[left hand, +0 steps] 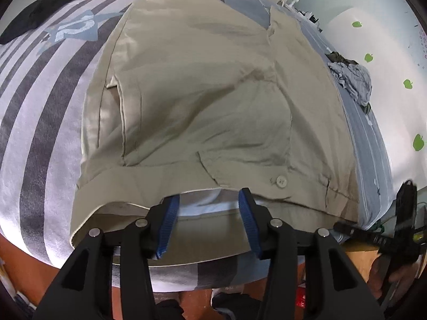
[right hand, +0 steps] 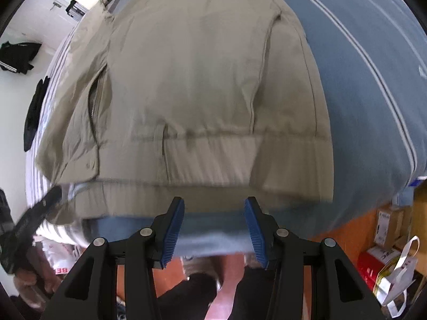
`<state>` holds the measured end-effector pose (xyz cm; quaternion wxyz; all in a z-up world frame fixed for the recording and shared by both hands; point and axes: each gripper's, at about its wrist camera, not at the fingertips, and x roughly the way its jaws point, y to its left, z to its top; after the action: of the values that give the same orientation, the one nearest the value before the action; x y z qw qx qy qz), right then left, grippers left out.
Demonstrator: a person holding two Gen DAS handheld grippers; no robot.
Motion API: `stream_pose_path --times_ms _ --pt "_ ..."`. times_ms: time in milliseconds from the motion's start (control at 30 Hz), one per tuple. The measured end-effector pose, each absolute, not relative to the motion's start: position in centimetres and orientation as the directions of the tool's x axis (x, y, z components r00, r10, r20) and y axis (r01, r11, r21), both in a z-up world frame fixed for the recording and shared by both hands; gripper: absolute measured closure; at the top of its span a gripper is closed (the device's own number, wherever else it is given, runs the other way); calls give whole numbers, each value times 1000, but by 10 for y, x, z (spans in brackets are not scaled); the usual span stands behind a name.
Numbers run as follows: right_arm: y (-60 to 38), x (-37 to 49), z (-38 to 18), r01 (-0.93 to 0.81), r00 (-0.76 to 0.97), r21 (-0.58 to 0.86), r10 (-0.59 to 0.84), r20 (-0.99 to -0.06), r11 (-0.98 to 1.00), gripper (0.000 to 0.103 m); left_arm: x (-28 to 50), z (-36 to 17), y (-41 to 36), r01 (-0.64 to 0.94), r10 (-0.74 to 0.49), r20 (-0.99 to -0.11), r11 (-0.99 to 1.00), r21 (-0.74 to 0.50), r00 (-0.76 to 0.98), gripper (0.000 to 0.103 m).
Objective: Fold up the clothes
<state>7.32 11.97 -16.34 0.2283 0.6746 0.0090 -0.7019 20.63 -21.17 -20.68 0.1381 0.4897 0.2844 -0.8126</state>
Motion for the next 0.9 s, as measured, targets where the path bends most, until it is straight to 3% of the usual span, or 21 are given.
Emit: stream_pose_path --times_ms 167,333,567,667,733,767,833,900 --pt "122 65 -165 308 7 301 -315 -949 -902 59 200 -201 -222 486 73 -864 -802 -348 -499 59" --pt "113 50 -160 299 -23 321 -343 -939 -899 50 199 -192 -228 472 75 -861 -810 -347 -503 53" --pt "93 45 -179 280 -26 317 -338 -941 -906 40 193 -209 -232 491 49 -886 -818 -301 -461 53" --pt "90 41 -177 273 -35 317 -339 -940 -908 40 190 -210 -232 482 18 -887 -834 -268 -462 71" --pt "87 38 -175 280 -54 300 -327 -943 -912 46 189 -209 -229 467 -8 -889 -853 -233 -458 94" --pt "86 37 -174 285 -64 283 -312 -948 -916 51 191 -208 -228 458 -19 -889 -862 -217 -457 95" --pt "84 35 -173 294 -77 254 -287 -955 -921 75 193 -207 -226 440 -24 -890 -876 -200 -454 96" --pt "87 33 -174 293 -71 242 -273 -959 -925 84 197 -205 -226 433 -18 -888 -878 -206 -459 97"
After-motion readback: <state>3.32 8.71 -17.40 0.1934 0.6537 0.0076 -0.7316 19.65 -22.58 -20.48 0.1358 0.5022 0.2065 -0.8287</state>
